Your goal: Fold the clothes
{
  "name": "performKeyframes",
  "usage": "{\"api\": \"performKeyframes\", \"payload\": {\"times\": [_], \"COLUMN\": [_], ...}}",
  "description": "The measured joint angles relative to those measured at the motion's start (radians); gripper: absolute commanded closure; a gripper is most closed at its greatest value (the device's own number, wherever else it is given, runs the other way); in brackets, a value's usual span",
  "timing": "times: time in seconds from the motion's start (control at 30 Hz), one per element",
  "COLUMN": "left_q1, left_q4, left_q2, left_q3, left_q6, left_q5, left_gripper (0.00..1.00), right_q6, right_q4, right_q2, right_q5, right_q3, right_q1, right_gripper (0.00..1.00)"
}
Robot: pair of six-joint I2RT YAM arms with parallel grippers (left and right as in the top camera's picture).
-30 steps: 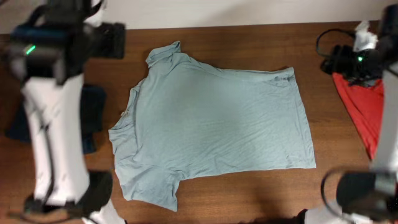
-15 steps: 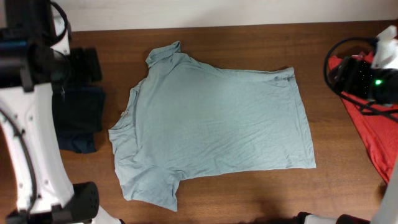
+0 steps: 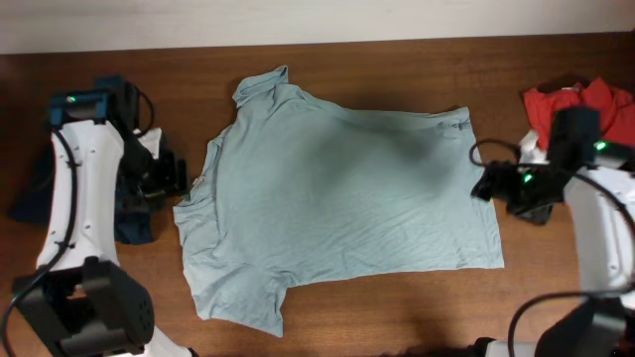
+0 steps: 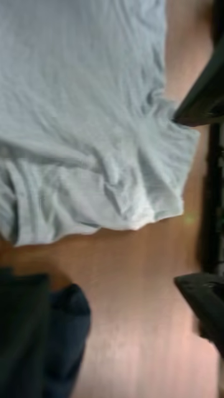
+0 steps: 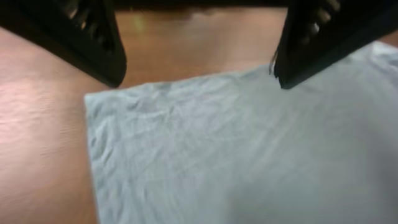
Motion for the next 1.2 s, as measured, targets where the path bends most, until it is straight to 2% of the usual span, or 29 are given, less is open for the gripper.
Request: {"api": "performKeyframes", "payload": {"times": [0.17,0.3,0.43,0.5,0.67,0.87,1.2], "left_q1": [0.0,0.0,0.0,0.0,0.0,0.0,0.0], "left_q4": [0.077,0.101,0.109,0.11,0.11,0.11,0.121], "left_q2": [0.0,0.0,0.0,0.0,0.0,0.0,0.0], "left_q3": [-0.078,-0.083,-0.083,-0.083,-0.083,-0.083,-0.083], "left_q6": [0.0,0.001,0.003,0.007,0.023,0.026,0.026], "left_q5": [0.003,0.005,0.007,0.007,0.008,0.007,0.072], "left_gripper": [0.25,0.24,0.24,0.24,0.24,0.24,0.24], "right_q6": [0.074,0.143,0.203,0.223,0.261,0.271,0.272], "right_q4": [0.127,0.205,0.304,0.347,0.383,0.272,0.239], "right_q2": [0.029,0.051,0.068,0.077,0.077,0.08,0.08], "right_q5": [0.029,0.065,0.087,0.094,0.14,0.306,0.326], "right_q3": [-0.172,-0.27,-0.363,-0.395,-0.408,-0.367,-0.236], "right_q1": [0.0,0.0,0.0,0.0,-0.001,-0.037,-0.141], "right_gripper": [0.26,0.34,0.56,0.73,0.94,0.96,0.96]}}
